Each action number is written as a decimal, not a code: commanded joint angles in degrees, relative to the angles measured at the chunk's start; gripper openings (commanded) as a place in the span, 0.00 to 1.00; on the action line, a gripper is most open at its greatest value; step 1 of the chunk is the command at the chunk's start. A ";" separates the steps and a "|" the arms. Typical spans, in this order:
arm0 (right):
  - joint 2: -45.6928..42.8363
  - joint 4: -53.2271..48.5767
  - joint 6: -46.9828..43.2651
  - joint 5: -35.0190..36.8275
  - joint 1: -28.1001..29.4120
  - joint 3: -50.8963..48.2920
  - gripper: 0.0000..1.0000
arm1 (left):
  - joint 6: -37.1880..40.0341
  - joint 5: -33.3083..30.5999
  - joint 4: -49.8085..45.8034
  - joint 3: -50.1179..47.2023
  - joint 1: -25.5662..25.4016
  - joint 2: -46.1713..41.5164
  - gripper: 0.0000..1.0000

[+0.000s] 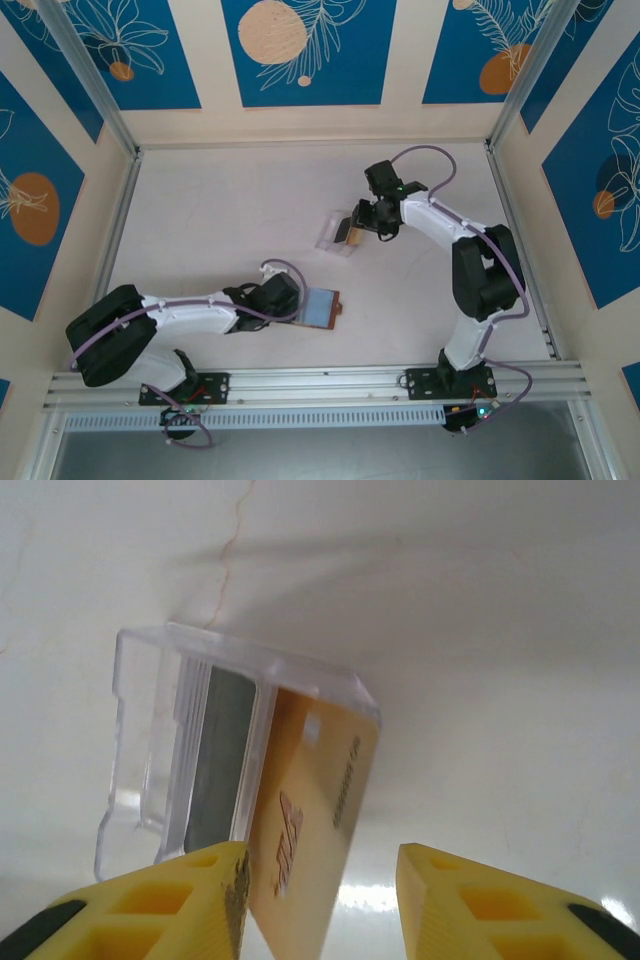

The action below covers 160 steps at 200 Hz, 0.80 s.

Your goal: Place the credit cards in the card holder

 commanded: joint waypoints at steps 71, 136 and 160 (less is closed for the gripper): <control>2.50 -2.30 -0.85 0.64 0.04 0.99 0.20 | -1.65 2.27 -0.39 -4.02 -0.08 2.02 0.51; 0.86 -6.30 -3.14 2.18 0.22 3.69 0.17 | -2.29 2.63 0.93 -4.21 -0.09 3.39 0.51; 0.73 -7.21 -3.68 2.53 0.29 4.49 0.13 | -2.33 2.57 0.95 -4.41 -0.08 3.20 0.51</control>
